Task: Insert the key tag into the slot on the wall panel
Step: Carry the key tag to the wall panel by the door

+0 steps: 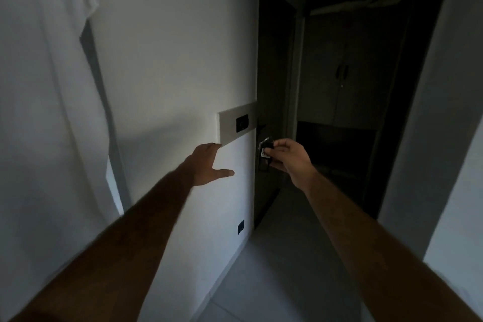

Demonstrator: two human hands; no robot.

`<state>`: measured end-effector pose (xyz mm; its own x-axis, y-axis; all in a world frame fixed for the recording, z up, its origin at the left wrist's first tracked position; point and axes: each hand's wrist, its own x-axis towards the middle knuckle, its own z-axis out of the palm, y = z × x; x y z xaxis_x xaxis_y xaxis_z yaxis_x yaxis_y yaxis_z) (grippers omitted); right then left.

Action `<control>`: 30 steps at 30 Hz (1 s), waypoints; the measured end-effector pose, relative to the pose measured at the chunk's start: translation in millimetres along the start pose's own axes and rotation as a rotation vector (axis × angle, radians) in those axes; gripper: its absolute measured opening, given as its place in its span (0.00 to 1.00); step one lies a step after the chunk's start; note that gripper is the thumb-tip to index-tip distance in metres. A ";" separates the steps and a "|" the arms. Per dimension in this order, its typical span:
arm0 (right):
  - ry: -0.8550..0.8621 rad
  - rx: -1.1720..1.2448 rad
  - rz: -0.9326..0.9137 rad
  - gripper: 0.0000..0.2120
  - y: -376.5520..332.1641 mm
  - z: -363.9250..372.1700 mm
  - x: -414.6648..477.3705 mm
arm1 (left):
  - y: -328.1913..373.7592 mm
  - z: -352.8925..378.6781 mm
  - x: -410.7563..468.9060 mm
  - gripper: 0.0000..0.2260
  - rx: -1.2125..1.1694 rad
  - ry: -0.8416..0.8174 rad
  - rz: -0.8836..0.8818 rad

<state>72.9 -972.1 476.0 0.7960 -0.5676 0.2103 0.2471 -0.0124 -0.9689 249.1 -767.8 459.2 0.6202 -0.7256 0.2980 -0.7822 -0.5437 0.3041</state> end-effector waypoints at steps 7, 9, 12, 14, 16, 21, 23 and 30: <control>-0.022 -0.046 -0.010 0.19 -1.3 -60.3 67.8 | 26.7 34.3 69.3 0.50 -0.017 0.033 -0.029; -0.045 -0.074 -0.011 0.19 -2.6 -75.0 86.7 | 36.2 42.8 90.8 0.52 -0.021 0.062 -0.039; -0.100 -0.100 -0.026 0.18 -5.4 -95.8 115.2 | 47.1 55.0 119.9 0.54 -0.043 0.093 -0.065; -0.129 -0.113 -0.023 0.17 -4.5 -106.1 135.2 | 50.6 63.2 135.5 0.55 -0.048 0.109 -0.077; -0.140 -0.133 -0.014 0.18 -1.8 -113.6 155.9 | 52.3 69.6 150.6 0.56 -0.042 0.127 -0.084; -0.172 -0.138 -0.005 0.14 7.6 -118.2 210.5 | 47.3 73.7 188.1 0.51 -0.016 0.116 -0.107; -0.180 -0.139 -0.014 0.13 8.9 -115.8 233.6 | 42.3 70.6 206.8 0.49 -0.001 0.121 -0.116; -0.209 -0.137 -0.034 0.12 10.3 -102.4 302.0 | 20.3 51.8 278.6 0.47 0.034 0.165 -0.104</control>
<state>259.2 -1228.0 516.2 0.8888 -0.3828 0.2519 0.2099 -0.1486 -0.9664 403.0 -1002.8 501.6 0.6970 -0.5869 0.4120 -0.7130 -0.6285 0.3110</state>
